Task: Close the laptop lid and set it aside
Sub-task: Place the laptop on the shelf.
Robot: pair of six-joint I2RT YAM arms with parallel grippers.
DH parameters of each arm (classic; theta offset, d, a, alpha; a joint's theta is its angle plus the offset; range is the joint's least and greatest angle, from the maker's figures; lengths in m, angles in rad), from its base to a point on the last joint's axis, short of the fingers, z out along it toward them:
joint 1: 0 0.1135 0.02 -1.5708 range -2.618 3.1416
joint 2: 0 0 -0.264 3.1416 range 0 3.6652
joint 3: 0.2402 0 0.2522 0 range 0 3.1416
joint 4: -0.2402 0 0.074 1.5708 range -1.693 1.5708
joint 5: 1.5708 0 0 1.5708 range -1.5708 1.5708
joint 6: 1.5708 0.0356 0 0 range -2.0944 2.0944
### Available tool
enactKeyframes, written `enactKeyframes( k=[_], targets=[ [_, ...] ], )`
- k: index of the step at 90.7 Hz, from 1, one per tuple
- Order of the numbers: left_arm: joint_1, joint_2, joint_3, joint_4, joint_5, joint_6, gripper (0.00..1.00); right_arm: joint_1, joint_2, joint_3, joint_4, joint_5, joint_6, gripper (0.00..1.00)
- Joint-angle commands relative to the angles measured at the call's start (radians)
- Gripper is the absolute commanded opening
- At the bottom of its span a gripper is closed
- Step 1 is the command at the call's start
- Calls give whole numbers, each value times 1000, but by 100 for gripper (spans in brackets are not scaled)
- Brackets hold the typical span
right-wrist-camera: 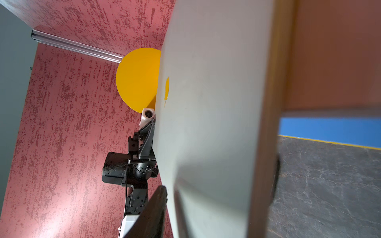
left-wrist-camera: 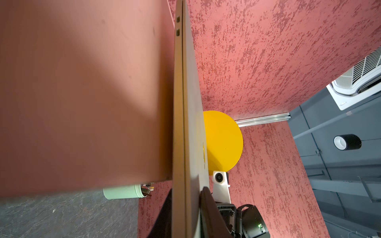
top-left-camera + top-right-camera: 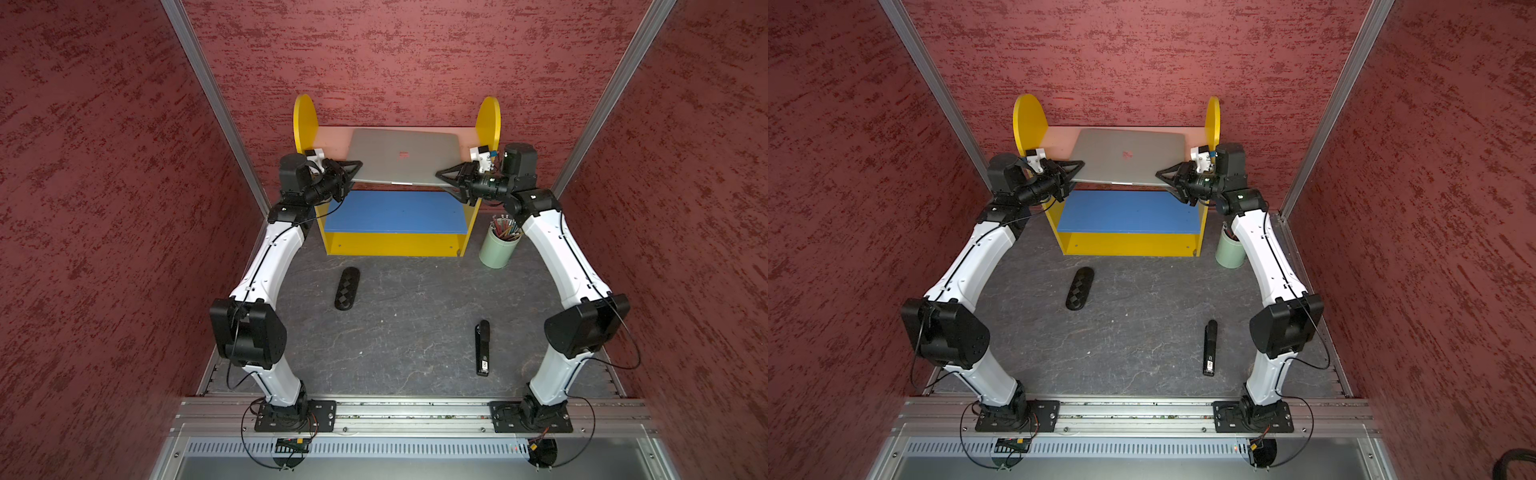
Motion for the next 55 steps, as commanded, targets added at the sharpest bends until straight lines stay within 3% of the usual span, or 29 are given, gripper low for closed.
enactKeyframes(
  k=[1, 21, 38, 55],
  targets=[
    [25, -18, -24, -19, -155, 82, 0, -15, -59, -11, 28, -1, -18, 40],
    [27, -19, -14, -25, -184, 78, 0, -25, -50, 11, 42, 8, -2, 34],
    [21, 15, 33, -44, -142, 83, 16, -28, -11, 73, 24, 14, 6, 29],
    [21, 43, 98, -111, -113, 121, 43, -29, 6, 103, 8, 23, 4, 31]
  ],
)
